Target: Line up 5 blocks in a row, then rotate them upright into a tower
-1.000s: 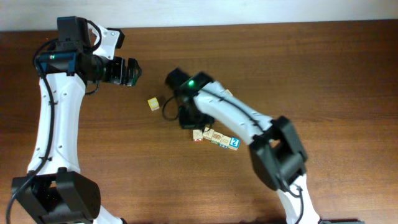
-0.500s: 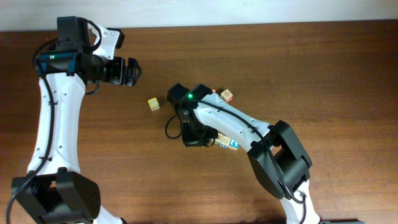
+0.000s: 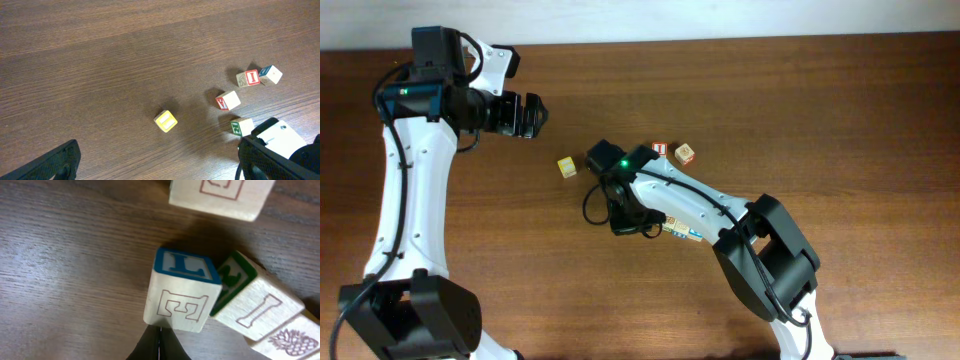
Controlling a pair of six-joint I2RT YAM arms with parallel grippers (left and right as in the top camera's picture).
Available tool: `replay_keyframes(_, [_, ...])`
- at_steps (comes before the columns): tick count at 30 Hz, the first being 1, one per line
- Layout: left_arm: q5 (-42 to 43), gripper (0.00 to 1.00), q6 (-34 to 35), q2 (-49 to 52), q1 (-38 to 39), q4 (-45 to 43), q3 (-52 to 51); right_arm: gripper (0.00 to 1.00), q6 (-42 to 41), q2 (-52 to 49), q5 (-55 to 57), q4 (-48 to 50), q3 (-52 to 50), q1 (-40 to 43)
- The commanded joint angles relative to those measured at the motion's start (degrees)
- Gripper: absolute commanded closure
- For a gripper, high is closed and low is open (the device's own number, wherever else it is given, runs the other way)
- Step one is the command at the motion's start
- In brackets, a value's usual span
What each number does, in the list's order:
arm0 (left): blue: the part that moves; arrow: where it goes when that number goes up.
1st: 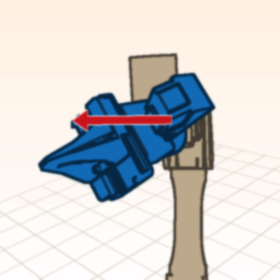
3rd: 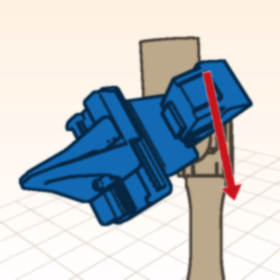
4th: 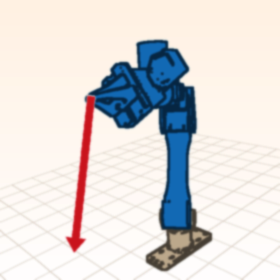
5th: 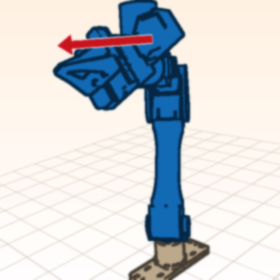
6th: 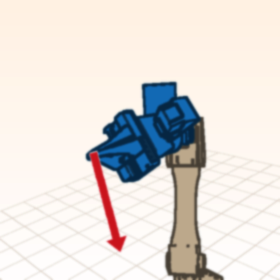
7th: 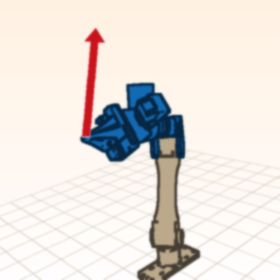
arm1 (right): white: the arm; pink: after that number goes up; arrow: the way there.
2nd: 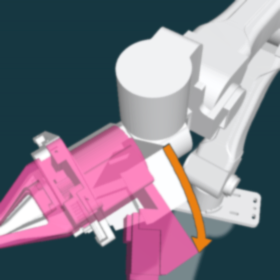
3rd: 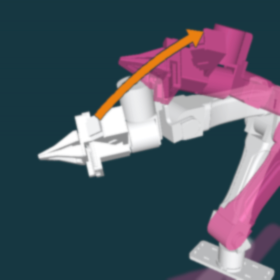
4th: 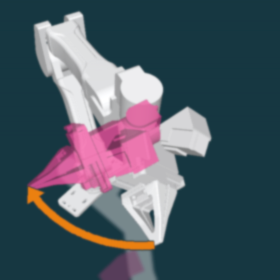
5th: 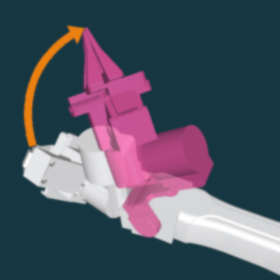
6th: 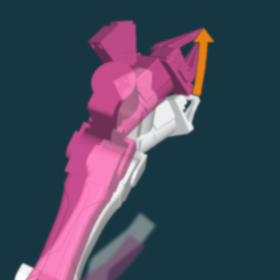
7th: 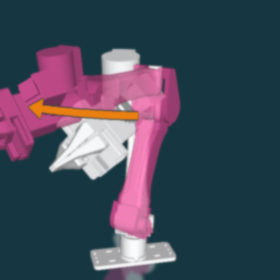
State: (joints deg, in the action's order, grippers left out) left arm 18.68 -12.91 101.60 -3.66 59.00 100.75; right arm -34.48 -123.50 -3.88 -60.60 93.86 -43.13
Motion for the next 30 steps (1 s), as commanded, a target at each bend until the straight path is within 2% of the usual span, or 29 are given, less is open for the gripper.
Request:
replay_keyframes(1, [0.4,0.01,-0.9,0.1,0.0,0.0,1.0,0.96,-0.5,0.1,1.4,1.8,-0.3,-0.3])
replay_keyframes(5, [0.4,0.01,-0.9,0.1,0.0,0.0,1.0,0.96,-0.7,0.1,2.3,4.1,-0.3,0.2])
replay_keyframes(25, [0.4,0.01,-0.9,0.1,0.0,0.0,1.0,0.96,-3.5,0.1,2.5,2.1,-0.3,2.1])
replay_keyframes(30, [0.4,0.01,-0.9,0.1,0.0,0.1,1.0,0.96,1.3,1.1,1.1,2.1,3.0,1.9])
